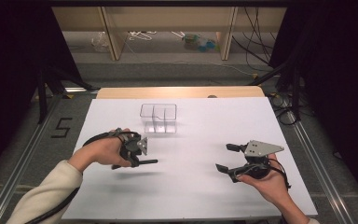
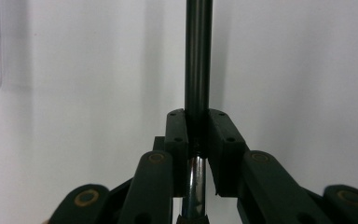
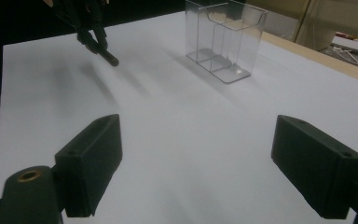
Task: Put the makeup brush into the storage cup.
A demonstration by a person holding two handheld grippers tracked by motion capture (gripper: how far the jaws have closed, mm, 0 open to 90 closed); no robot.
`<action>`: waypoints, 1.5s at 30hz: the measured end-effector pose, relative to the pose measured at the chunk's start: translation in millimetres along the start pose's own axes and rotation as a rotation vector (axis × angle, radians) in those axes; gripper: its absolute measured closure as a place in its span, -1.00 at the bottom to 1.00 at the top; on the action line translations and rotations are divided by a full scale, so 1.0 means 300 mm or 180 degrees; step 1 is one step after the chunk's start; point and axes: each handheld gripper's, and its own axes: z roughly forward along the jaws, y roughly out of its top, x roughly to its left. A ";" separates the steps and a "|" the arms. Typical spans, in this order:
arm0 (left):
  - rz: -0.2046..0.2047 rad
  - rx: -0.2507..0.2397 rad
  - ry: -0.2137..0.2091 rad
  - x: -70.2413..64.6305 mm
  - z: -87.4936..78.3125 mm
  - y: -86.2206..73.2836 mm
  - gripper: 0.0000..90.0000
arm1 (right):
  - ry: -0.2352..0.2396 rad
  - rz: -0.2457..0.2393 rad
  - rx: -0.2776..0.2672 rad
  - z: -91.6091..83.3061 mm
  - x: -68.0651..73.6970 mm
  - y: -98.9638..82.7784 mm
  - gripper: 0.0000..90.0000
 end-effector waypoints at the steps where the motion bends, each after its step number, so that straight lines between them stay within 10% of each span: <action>1: 0.0033 0.0002 0.0009 -0.004 -0.006 0.005 0.75 | 0.0003 0.0005 -0.0002 0.003 0.001 0.000 -0.62; 45: 0.0416 -0.0140 0.0053 -0.133 -0.103 0.159 0.75 | 0.0330 -0.0127 0.0046 0.090 0.067 0.027 -0.62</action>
